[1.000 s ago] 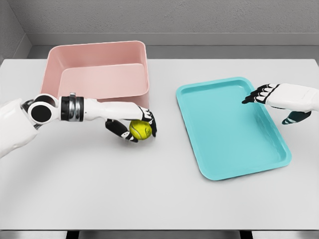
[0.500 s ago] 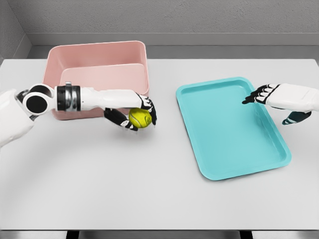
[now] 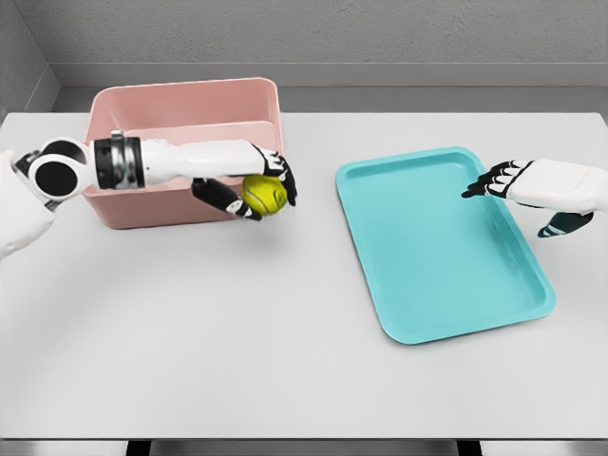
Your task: Put the tennis from the blue tray into the pink basket with both arms
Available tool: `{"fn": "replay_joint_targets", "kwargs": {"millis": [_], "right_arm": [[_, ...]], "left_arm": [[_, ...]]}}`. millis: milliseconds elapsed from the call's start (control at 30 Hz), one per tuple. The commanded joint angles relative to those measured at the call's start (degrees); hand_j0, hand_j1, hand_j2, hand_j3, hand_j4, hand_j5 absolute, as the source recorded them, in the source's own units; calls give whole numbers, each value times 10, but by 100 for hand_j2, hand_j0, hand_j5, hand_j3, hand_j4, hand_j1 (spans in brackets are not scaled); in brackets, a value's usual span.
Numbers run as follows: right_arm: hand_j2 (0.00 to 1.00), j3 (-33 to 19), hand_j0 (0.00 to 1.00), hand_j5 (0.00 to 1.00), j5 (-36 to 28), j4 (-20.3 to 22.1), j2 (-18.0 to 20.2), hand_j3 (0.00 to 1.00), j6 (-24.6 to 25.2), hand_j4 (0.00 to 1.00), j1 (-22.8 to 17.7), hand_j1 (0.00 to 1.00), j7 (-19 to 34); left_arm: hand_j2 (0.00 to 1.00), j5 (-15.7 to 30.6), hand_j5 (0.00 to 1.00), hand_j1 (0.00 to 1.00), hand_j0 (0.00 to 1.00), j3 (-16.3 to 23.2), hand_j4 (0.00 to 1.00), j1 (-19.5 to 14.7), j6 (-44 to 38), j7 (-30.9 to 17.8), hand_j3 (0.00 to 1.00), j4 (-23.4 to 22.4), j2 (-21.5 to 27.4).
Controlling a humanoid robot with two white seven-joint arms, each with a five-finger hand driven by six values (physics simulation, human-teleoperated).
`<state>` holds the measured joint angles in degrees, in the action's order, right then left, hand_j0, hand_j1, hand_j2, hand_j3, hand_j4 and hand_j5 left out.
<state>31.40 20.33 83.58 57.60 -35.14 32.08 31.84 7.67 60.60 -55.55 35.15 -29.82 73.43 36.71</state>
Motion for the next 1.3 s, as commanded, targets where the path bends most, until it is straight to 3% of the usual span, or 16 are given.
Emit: {"fn": "replay_joint_targets", "kwargs": {"millis": [0,500,1267], "right_arm": [[100,0,100,100,-3,0,1,100,1,100,0,100,0],[100,0,100,100,-2,0,-2,100,1,100,0,100,7],[100,0,100,100,-2,-1,-3,100,1,100,2,100,7]], "left_arm": [[57,4,57,57,57,-6,57,0,-1,1,57,-2,0],[57,2,57,57,57,-11,57,-8,-1,27,57,-29,9],[57,1,57,57,57,-27,57,-12,-1,46,57,-139,2]]}}
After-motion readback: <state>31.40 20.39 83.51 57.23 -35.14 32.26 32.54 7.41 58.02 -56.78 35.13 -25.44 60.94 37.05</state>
